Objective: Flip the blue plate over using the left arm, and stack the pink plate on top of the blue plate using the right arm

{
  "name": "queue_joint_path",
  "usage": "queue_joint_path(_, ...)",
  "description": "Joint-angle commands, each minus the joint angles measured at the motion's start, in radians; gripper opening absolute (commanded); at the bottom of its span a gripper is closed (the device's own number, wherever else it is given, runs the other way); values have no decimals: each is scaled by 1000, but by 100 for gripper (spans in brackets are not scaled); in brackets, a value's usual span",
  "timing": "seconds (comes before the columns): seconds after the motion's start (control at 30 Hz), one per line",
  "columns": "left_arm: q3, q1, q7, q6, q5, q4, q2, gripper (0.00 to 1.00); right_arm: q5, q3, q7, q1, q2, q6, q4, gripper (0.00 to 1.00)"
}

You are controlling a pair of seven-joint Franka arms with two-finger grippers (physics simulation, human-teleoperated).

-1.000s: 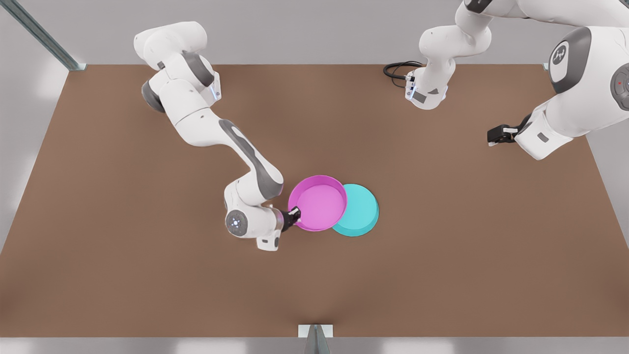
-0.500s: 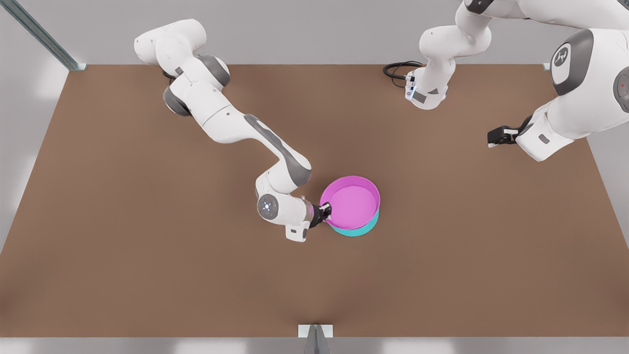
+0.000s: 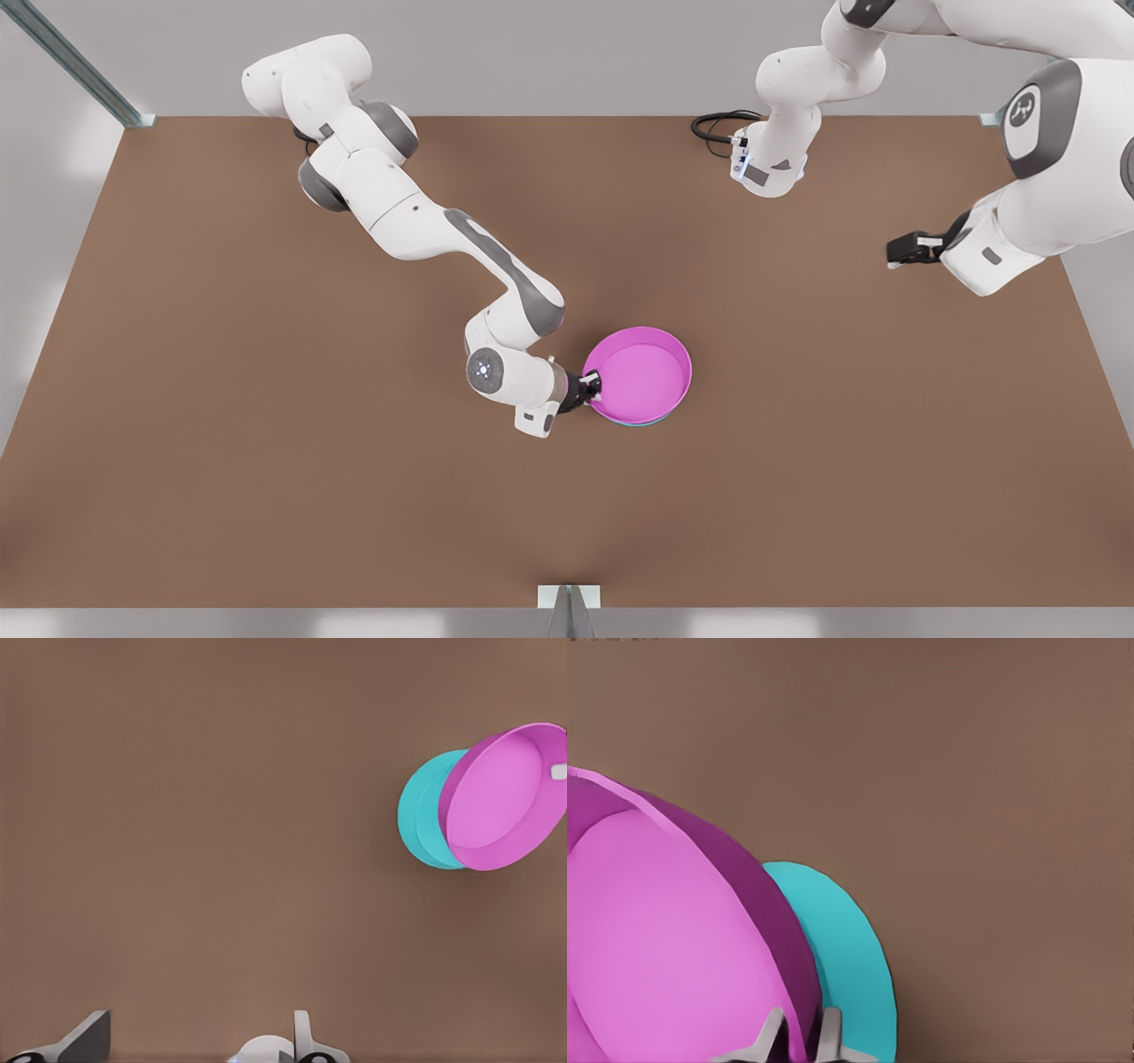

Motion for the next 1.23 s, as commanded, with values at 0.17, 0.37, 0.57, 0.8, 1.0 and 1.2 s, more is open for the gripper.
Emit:
queue_joint_path(0.17, 0, 11, 16, -2, 1, 0, -1, 100, -3, 0, 84, 0, -4, 5, 2, 100)
queue_joint_path(0.37, -2, 11, 16, -1, 0, 2, -2, 100, -9, -3, 48, -69, -133, -120, -29, 100)
queue_joint_path(0.57, 1, 11, 20, -1, -46, 3, -5, 100, -535, -71, 31, -206, -452, -801, -44, 100)
queue_joint_path(0.8, 6, -4, 17, 33, -37, -4, -27, 100, -377, -120, 100, -595, -961, -614, -578, 100)
queue_joint_path(1.0, 4, -4, 3, 33, -38, -6, -25, 100, -376, -120, 60, -607, -935, -605, -529, 100)
queue_joint_path(1.2, 4, -4, 2, 27, -37, -6, -25, 100, -384, -120, 59, -606, -937, -613, -521, 100)
